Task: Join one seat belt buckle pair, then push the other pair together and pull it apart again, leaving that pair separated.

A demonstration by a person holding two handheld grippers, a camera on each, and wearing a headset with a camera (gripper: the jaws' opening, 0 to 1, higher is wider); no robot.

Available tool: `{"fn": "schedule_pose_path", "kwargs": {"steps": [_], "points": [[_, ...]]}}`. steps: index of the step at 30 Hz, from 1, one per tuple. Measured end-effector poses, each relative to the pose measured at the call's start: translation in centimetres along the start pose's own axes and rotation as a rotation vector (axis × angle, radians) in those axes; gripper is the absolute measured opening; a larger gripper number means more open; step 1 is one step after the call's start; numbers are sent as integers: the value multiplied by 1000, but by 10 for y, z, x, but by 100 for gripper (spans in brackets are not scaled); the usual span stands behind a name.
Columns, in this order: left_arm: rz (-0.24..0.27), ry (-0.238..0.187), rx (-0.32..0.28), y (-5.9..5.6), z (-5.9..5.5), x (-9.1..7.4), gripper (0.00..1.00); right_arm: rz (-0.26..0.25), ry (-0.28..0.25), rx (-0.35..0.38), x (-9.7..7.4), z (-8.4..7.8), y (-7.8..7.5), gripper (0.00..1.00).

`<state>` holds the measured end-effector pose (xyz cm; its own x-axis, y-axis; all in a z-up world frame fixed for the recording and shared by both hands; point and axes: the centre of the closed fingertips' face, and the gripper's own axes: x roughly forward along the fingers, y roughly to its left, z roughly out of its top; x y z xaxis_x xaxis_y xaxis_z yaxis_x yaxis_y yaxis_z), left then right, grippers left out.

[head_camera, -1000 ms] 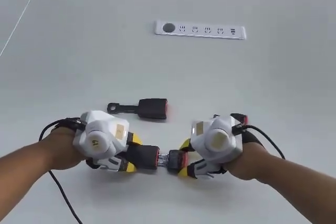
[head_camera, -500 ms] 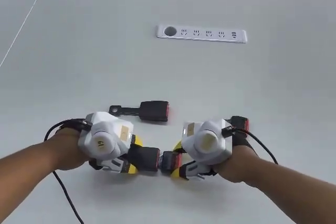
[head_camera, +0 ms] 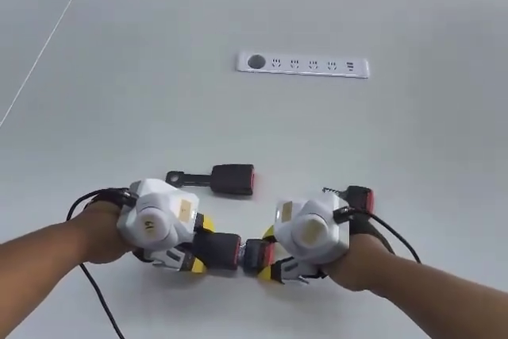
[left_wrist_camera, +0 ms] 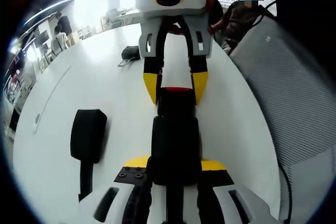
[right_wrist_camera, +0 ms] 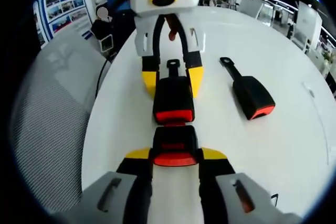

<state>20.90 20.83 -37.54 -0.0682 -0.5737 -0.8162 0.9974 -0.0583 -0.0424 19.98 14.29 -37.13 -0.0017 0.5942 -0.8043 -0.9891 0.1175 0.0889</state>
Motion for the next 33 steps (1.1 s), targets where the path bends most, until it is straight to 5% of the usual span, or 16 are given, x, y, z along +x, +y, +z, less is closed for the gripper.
{"fn": "schedule_pose_path", "kwargs": {"steps": [10, 33], "points": [[-2, -40, 6, -2, 1, -3, 33, -57, -77, -27, -4, 1, 0, 32], [-29, -61, 1, -2, -1, -4, 32, -54, -160, 11, -6, 0, -1, 32]]}}
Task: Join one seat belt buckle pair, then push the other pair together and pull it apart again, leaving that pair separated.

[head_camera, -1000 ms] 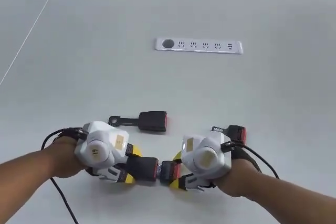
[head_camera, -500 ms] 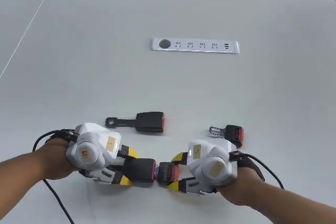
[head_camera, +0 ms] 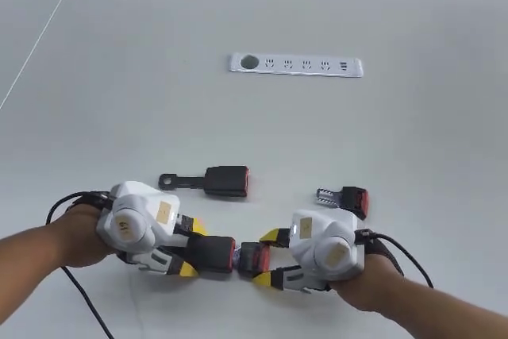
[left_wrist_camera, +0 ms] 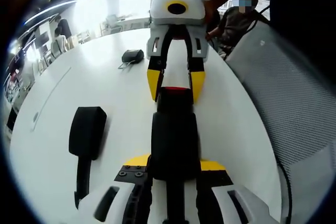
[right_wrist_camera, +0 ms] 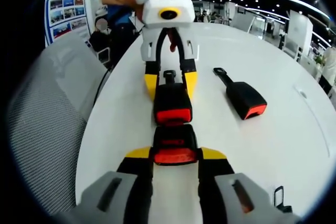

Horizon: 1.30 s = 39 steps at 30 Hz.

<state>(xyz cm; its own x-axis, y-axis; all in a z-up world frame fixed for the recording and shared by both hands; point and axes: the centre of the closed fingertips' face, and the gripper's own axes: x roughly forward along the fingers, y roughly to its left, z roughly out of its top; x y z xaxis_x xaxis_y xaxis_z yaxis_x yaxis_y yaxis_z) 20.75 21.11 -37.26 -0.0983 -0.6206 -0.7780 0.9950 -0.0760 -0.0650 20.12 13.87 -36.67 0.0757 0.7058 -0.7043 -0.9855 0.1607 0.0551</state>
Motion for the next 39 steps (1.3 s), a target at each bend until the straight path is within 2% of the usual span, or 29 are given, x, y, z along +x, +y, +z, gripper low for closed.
{"fn": "schedule_pose_path", "kwargs": {"steps": [15, 18, 19, 21, 23, 25, 26, 27, 28, 29, 30, 32, 34, 37, 39], "points": [[-10, -11, -24, 0, 0, 1, 32, 0, -16, 19, 0, -1, -1, 32], [-13, 4, -15, 0, 1, 1, 32, -5, -11, 30, 0, 0, 0, 33], [-7, 16, 5, -1, 1, 2, 32, -7, -9, 32, 0, 0, 0, 34], [-6, 22, -14, -1, 2, 2, 33, -12, -6, 38, 0, -1, 1, 34], [-9, 40, 10, -1, 3, 2, 33, -23, -5, 40, 0, 0, 1, 35], [-9, 50, 16, -1, 3, 3, 33, -37, 14, 61, 3, -2, 2, 36], [-7, 53, 22, -1, 3, 3, 33, -52, 39, 77, 2, -6, 1, 40], [-2, 63, 14, -2, 3, 3, 33, -39, 16, 71, 5, -1, 4, 48], [13, 55, -55, -1, 5, 3, 34, -32, -10, 107, 6, 3, 8, 60], [19, 69, -102, 0, 4, 2, 35, -41, -41, 112, 7, 9, 6, 72], [44, 56, -152, 3, 7, 1, 39, -63, -51, 100, 3, 12, 3, 74], [65, -24, -155, 5, 21, 0, 57, -76, -63, 117, -3, 15, 1, 73], [85, -32, -174, 7, 24, -4, 68, -85, -76, 124, -7, 16, -1, 74], [90, -34, -148, 7, 28, -8, 62, -97, -66, 138, -12, 13, -2, 74], [103, -25, -150, 9, 27, -11, 62, -103, -81, 136, -18, 14, -4, 74]]}}
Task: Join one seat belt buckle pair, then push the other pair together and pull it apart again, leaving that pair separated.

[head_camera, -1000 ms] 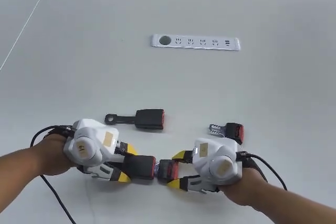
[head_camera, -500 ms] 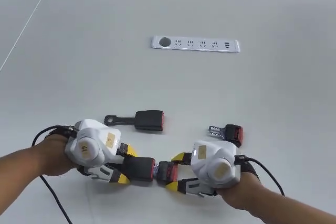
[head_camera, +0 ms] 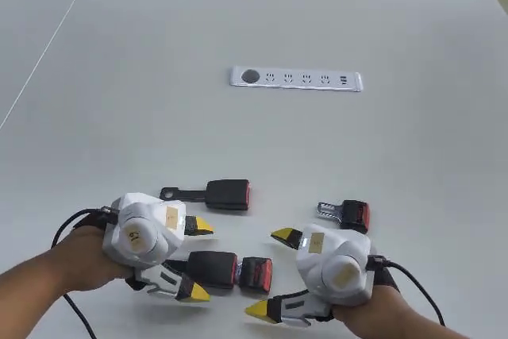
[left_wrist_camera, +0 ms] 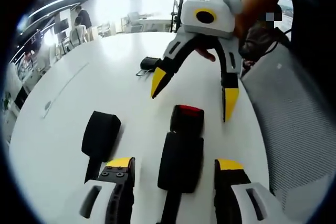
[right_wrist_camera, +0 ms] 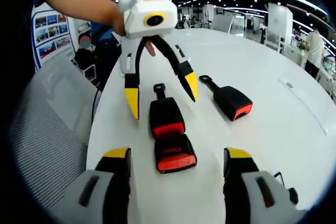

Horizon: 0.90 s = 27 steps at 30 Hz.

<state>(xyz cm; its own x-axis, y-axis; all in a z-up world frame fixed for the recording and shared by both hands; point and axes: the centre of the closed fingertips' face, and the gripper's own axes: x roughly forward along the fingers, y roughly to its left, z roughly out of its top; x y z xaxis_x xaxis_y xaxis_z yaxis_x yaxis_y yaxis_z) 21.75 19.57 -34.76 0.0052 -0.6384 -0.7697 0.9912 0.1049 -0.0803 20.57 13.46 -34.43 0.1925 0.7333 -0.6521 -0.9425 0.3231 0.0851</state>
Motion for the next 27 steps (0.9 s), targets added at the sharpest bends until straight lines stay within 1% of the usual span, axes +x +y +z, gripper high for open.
{"fn": "schedule_pose_path", "kwargs": {"steps": [1, 3, 4, 5, 6, 7, 8, 9, 10, 12, 13, 15, 16, 17, 19, 20, 21, 23, 24, 25, 26, 27], "points": [[9, -7, 8, 2, 2, -2, 64, -3, -5, 3, -2, 1, -1, 75], [22, -13, -8, 7, 4, -5, 65, -17, -14, 7, -10, 2, -7, 77], [26, -14, -3, 8, 4, -6, 66, -26, -21, 6, -14, 3, -10, 77], [41, -12, 12, 12, 4, -8, 65, -36, -33, 12, -20, 4, -16, 78], [48, -7, 11, 15, 3, -9, 65, -39, -40, 15, -24, 4, -20, 78], [54, -8, 3, 20, 3, -11, 65, -55, -47, 16, -31, 4, -28, 79], [56, -17, 0, 22, 4, -12, 65, -66, -53, 17, -36, 4, -33, 80], [61, -33, -8, 25, 8, -15, 65, -82, -66, 21, -42, 4, -43, 80], [63, -34, -13, 27, 8, -15, 65, -86, -66, 24, -45, 4, -46, 81], [79, -40, -10, 34, 11, -18, 65, -110, -43, 24, -56, -4, -62, 82], [88, -38, 0, 37, 14, -21, 64, -115, -19, 33, -61, -12, -70, 82], [92, -39, -2, 42, 18, -24, 61, -112, -24, 56, -68, -16, -80, 81], [94, -37, -2, 44, 21, -26, 61, -126, -22, 62, -74, -20, -89, 81], [104, -33, 6, 52, 20, -27, 61, -142, -10, 65, -80, -26, -99, 81], [112, -29, 3, 61, 23, -29, 61, -151, 6, 68, -87, -32, -110, 81], [112, -31, 7, 63, 25, -30, 61, -155, 10, 67, -90, -35, -115, 81], [115, -31, 12, 69, 26, -30, 61, -158, 21, 67, -93, -39, -122, 80], [120, -26, 13, 76, 28, -29, 61, -161, 44, 69, -96, -45, -128, 79], [125, -37, -3, 82, 31, -27, 61, -153, 53, 72, -97, -49, -131, 79], [121, -50, -20, 84, 33, -26, 61, -145, 61, 73, -97, -52, -132, 79], [116, -55, -37, 89, 34, -23, 61, -131, 83, 72, -97, -56, -133, 79], [118, -50, -35, 90, 34, -22, 61, -122, 99, 68, -97, -60, -134, 78]]}}
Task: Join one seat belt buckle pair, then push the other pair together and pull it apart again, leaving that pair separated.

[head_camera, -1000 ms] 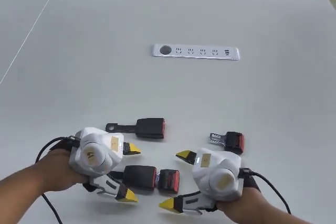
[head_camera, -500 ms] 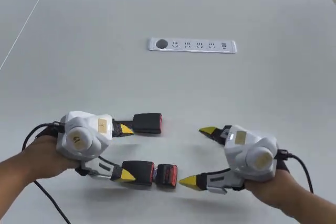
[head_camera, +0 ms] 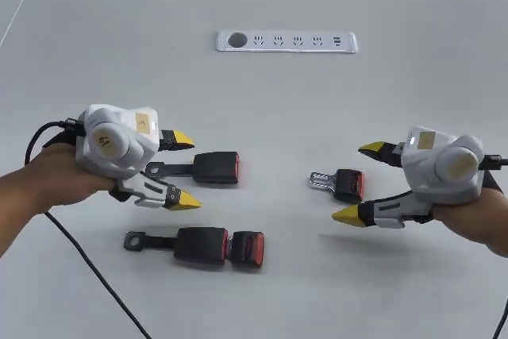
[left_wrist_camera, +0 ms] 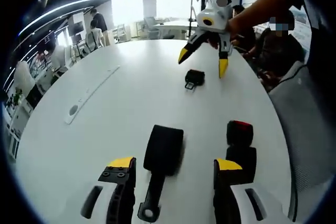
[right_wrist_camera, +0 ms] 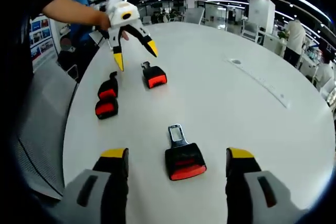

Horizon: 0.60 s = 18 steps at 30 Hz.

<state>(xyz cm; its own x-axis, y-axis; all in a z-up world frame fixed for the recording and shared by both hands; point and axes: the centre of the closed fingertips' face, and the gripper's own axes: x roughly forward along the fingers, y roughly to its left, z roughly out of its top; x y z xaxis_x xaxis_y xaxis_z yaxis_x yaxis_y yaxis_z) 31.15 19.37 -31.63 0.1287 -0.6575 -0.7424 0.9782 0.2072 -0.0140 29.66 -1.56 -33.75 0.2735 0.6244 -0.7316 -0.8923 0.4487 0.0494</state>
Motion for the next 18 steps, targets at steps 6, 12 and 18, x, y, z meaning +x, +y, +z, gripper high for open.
{"fn": "schedule_pose_path", "kwargs": {"steps": [6, 12, 18], "points": [[-22, 45, -5, 11, -10, 22, 61, 58, 51, 22, 7, -10, -3, 76], [-37, 72, -6, 17, -16, 35, 58, 94, 86, 34, 12, -13, -6, 67], [-42, 76, 52, 21, -22, 39, 49, 114, 147, -12, 13, -22, -6, 58]]}}
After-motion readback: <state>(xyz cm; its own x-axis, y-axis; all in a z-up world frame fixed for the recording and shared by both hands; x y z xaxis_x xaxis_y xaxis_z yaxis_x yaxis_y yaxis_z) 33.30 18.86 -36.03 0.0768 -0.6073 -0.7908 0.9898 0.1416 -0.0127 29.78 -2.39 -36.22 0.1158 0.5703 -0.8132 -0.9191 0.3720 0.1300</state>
